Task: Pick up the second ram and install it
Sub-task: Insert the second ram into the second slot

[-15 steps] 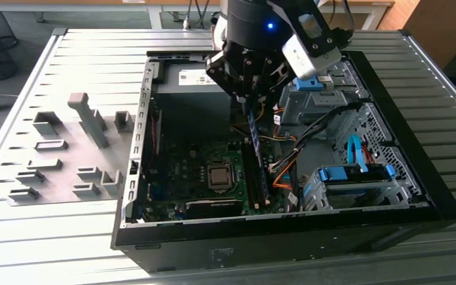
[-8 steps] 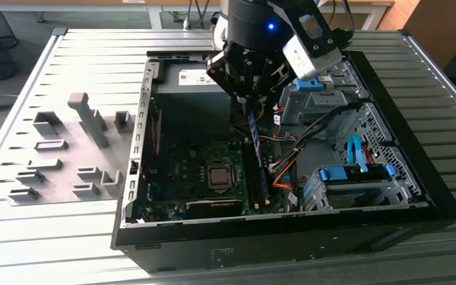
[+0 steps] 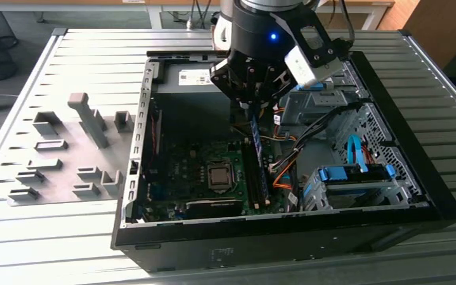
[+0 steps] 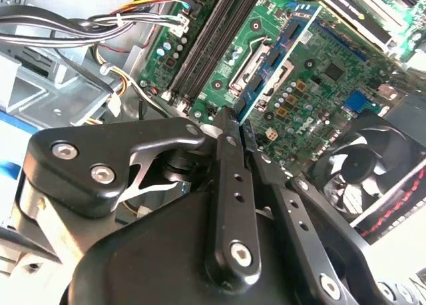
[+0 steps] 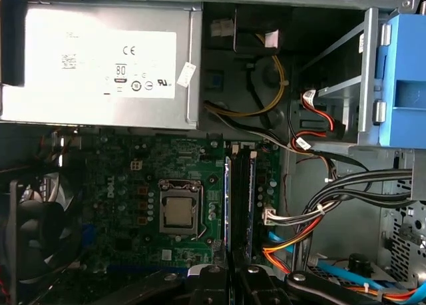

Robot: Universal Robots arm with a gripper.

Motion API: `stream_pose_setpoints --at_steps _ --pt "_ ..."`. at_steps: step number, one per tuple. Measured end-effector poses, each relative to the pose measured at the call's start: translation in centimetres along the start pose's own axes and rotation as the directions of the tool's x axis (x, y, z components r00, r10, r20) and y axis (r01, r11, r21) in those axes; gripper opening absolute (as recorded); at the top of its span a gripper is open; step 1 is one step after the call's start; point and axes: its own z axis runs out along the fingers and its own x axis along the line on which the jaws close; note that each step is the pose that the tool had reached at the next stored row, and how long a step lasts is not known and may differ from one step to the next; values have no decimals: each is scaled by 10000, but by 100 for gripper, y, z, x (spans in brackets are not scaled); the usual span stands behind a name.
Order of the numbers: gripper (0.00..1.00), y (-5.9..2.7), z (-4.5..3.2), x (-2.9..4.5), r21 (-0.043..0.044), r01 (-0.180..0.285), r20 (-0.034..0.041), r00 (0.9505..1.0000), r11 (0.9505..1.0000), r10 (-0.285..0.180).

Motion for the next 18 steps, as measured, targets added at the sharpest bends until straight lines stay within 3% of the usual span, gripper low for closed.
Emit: stream_pose_setpoints --at_steps 11,18 --pt "14 -11 202 -32 0 -55 -20 10000 10000 55" --pt "14 -22 239 -33 1 -54 -21 10000 10000 54"
